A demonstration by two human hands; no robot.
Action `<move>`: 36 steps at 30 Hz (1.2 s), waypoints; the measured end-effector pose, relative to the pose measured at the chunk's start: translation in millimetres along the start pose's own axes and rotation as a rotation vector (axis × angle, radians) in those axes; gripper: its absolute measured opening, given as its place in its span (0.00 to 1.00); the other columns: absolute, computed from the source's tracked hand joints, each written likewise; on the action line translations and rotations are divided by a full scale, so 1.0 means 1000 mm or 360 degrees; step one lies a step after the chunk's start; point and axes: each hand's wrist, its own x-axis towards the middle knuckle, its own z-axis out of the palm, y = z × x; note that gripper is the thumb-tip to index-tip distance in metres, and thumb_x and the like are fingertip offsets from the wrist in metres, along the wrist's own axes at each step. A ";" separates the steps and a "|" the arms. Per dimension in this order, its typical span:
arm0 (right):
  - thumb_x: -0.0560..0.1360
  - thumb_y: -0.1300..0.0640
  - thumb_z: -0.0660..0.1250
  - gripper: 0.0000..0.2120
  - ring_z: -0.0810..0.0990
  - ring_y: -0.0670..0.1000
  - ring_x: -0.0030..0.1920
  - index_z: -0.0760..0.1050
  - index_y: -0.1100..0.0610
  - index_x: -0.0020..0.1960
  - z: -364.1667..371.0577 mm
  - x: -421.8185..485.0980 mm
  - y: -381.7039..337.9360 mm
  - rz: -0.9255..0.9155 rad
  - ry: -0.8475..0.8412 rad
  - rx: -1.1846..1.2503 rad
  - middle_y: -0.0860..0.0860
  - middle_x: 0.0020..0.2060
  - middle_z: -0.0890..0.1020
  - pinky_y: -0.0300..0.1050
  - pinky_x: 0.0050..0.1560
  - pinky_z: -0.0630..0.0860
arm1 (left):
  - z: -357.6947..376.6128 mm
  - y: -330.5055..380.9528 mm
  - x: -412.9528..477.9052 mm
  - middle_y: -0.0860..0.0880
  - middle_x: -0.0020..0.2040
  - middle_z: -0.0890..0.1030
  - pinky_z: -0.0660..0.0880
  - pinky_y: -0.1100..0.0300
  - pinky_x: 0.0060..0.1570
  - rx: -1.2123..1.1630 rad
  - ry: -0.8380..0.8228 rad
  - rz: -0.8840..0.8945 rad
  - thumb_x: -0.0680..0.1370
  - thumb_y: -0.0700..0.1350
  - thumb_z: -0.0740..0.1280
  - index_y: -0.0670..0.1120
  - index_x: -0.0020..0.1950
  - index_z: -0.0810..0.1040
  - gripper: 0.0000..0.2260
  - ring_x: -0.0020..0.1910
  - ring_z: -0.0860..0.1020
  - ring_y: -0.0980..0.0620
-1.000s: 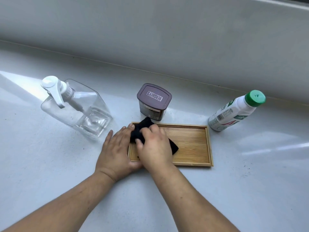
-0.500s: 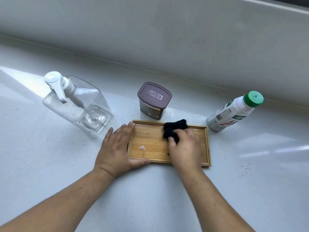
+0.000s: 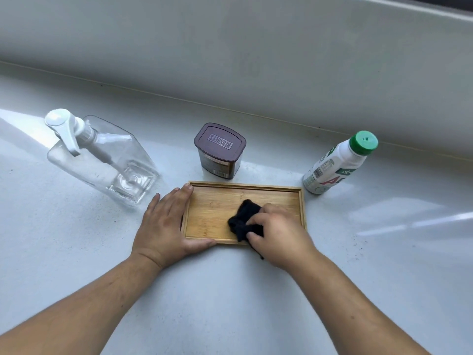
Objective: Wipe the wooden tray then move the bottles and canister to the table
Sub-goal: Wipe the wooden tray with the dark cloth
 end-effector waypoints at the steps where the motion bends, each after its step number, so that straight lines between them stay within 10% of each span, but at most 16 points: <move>1: 0.75 0.46 0.68 0.15 0.75 0.55 0.61 0.84 0.45 0.60 -0.007 -0.005 0.014 0.0091 0.0036 -0.0009 0.47 0.54 0.80 0.51 0.61 0.74 | 0.000 0.000 0.000 0.52 0.82 0.67 0.54 0.41 0.82 0.0000 -0.0008 0.0004 0.59 0.81 0.69 0.51 0.84 0.58 0.61 0.80 0.65 0.50; 7: 0.77 0.49 0.69 0.13 0.77 0.60 0.58 0.82 0.54 0.57 -0.005 0.012 0.013 0.0402 0.0470 -0.0041 0.55 0.55 0.81 0.53 0.56 0.76 | 0.000 0.000 0.000 0.53 0.82 0.66 0.53 0.42 0.82 0.0023 0.0006 0.0015 0.60 0.81 0.68 0.51 0.84 0.59 0.60 0.80 0.65 0.50; 16: 0.74 0.51 0.69 0.13 0.76 0.60 0.56 0.82 0.52 0.57 0.047 0.024 -0.076 -0.0300 0.0295 0.0016 0.54 0.52 0.80 0.58 0.58 0.76 | 0.005 0.000 0.002 0.51 0.81 0.69 0.56 0.41 0.81 -0.0001 0.0075 0.0032 0.61 0.72 0.71 0.49 0.82 0.63 0.53 0.78 0.69 0.48; 25: 0.78 0.56 0.70 0.15 0.75 0.56 0.61 0.81 0.50 0.65 0.017 -0.048 0.016 0.0479 0.0572 0.0214 0.50 0.58 0.79 0.48 0.58 0.74 | -0.003 -0.001 -0.001 0.56 0.83 0.65 0.54 0.40 0.81 0.0001 -0.0016 0.0040 0.60 0.86 0.58 0.53 0.81 0.62 0.57 0.81 0.63 0.49; 33: 0.73 0.49 0.70 0.12 0.79 0.53 0.45 0.81 0.45 0.56 0.072 -0.136 -0.077 -0.0505 0.0203 -0.0295 0.47 0.47 0.79 0.49 0.44 0.80 | -0.012 -0.001 -0.004 0.52 0.84 0.63 0.48 0.42 0.83 -0.0055 -0.0159 0.0038 0.64 0.82 0.62 0.52 0.82 0.63 0.54 0.83 0.58 0.50; 36: 0.73 0.36 0.67 0.23 0.77 0.53 0.56 0.78 0.45 0.65 0.091 -0.142 -0.082 -0.0523 -0.0172 -0.0315 0.49 0.56 0.79 0.50 0.59 0.78 | -0.017 -0.001 -0.011 0.47 0.82 0.68 0.56 0.47 0.81 -0.0248 -0.0157 -0.0004 0.73 0.68 0.71 0.49 0.79 0.69 0.40 0.81 0.64 0.47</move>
